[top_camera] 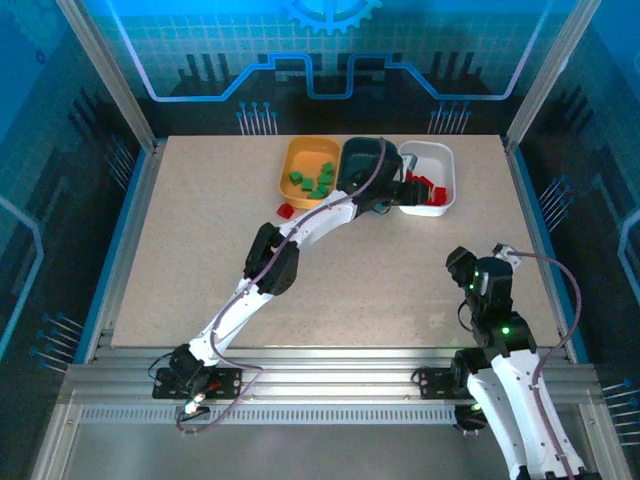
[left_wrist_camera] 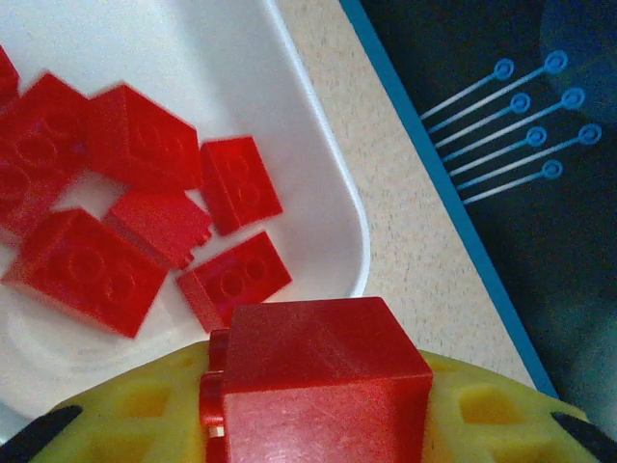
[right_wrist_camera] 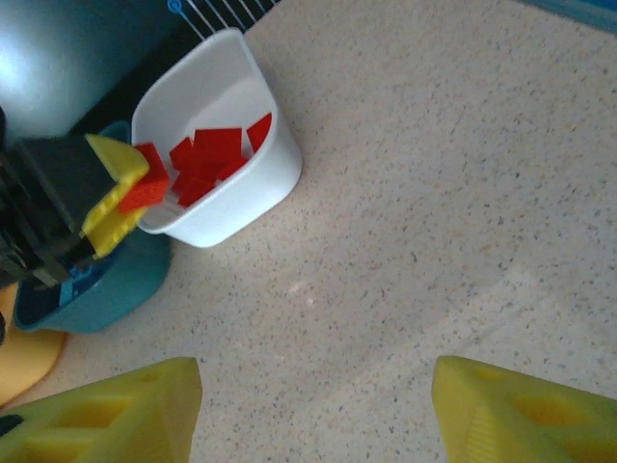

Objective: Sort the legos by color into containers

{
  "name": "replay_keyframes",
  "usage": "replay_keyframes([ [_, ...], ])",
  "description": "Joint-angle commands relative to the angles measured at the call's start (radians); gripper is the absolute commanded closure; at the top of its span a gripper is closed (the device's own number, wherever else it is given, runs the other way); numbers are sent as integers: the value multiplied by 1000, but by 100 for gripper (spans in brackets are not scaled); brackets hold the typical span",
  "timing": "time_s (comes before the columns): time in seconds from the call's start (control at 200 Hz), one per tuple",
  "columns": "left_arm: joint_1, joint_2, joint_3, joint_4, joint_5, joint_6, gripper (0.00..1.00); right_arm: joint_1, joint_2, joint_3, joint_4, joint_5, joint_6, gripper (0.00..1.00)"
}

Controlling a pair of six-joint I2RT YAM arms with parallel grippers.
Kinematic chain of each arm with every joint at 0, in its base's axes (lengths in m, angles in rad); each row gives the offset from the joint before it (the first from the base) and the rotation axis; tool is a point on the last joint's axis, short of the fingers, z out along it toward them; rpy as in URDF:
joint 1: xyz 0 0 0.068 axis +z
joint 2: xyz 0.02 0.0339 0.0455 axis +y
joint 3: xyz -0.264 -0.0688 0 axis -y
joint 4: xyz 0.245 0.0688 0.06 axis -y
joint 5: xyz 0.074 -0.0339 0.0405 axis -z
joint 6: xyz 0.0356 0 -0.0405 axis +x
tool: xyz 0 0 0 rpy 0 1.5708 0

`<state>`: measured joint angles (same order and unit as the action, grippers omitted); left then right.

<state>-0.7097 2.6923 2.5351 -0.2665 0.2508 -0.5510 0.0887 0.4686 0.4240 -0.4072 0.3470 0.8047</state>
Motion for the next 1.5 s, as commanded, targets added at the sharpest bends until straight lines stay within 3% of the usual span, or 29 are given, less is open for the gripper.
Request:
replay_keyframes([
  [0.0,3,24,36,41,-45,16,65,-8,21,-13,22,-40,12,34],
  [0.205,4,62,64,56,-131,34,60,-8,22,-10,24,-47,4,34],
  [0.445,6,69,122,51,-161,63,19,-8,30,-7,34,-59,-3,33],
  [0.61,14,-35,88,37,-186,94,20,-9,43,-5,55,-98,-17,33],
  [0.735,24,-235,-140,32,-221,143,22,-9,55,-8,74,-115,-25,33],
  [0.92,93,-738,-902,290,-323,153,15,-9,84,-15,113,-153,-38,33],
  [1.031,192,-900,-1146,154,-388,108,13,-4,110,-13,130,-173,-44,32],
  [1.131,294,-944,-1247,-31,-387,71,11,1,117,-11,141,-187,-49,32],
  [1.246,336,-928,-1314,-51,-394,215,9,6,117,-16,150,-184,-54,32],
  [1.361,344,-845,-1256,-86,-409,371,9,9,124,-17,154,-172,-61,32],
  [1.496,354,-720,-1087,-245,-464,465,11,9,128,-17,155,-167,-67,32],
])
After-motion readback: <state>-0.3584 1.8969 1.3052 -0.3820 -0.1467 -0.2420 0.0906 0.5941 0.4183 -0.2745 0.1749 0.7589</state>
